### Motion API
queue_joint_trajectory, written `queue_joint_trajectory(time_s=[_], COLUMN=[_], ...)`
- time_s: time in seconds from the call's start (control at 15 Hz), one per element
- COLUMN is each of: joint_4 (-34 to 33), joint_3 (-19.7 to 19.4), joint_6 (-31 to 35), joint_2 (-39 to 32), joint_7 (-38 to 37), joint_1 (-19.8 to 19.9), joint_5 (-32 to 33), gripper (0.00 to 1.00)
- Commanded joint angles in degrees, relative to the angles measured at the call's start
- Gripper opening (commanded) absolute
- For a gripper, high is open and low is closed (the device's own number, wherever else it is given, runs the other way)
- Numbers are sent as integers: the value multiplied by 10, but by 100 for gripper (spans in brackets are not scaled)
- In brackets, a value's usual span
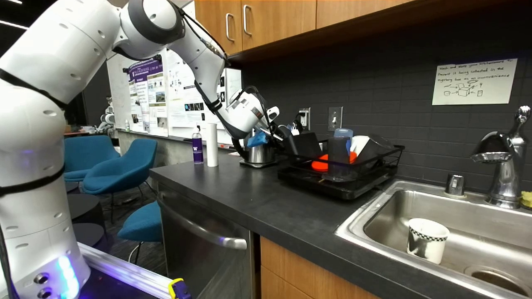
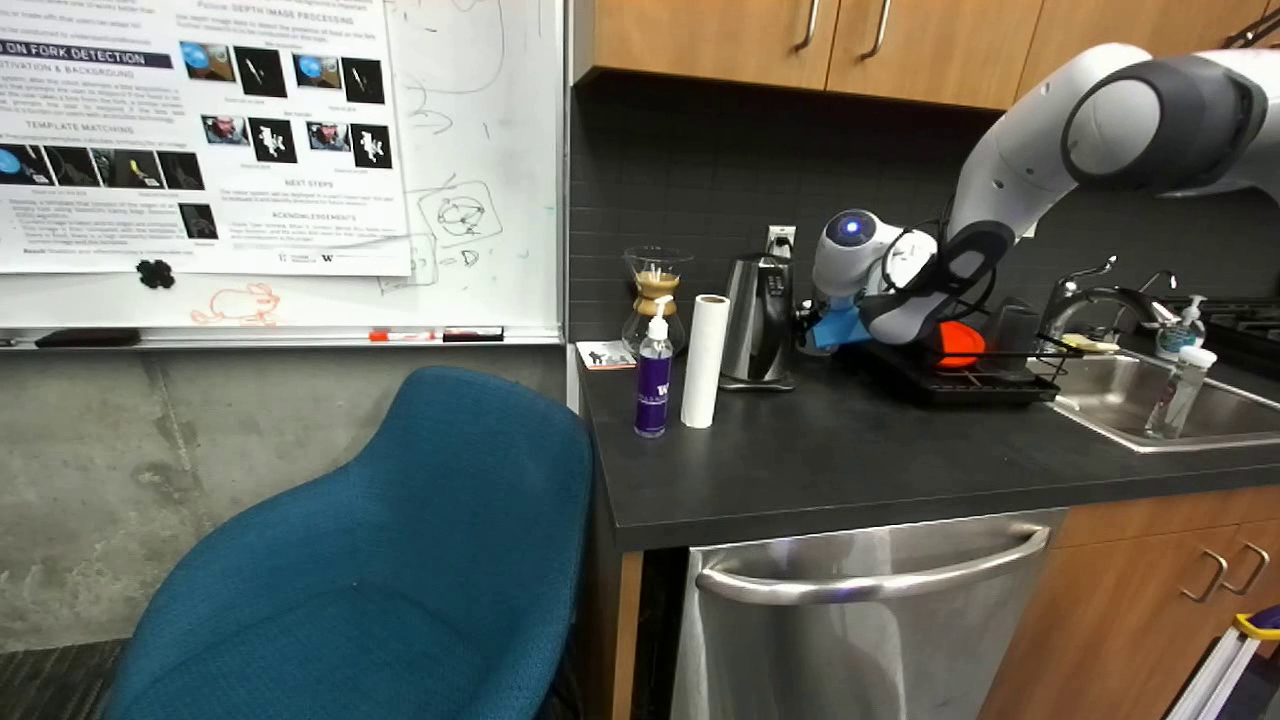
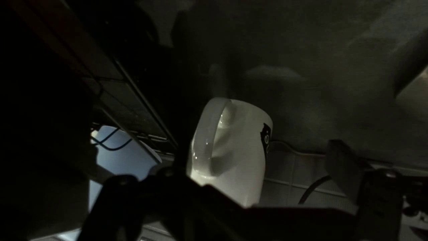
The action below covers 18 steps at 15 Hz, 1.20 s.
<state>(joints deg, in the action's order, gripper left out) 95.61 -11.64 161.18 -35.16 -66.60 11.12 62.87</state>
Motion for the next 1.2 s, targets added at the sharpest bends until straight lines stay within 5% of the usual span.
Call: queue_joint_trajectory(time_s=[0.0,0.87,0.93,1.13], joint_4=[-41,-102,-103,-101], joint_3=[-9,-32,-30,-25], joint_6=[6,-56,-62,-68], joint_2=[-29,-62,-62,-61], joint_7=[-15,-16,-11,5], joint_1=[-2,-19,-17,-12], joint_5=[9,23,20,13], gripper=[100,100,75,61])
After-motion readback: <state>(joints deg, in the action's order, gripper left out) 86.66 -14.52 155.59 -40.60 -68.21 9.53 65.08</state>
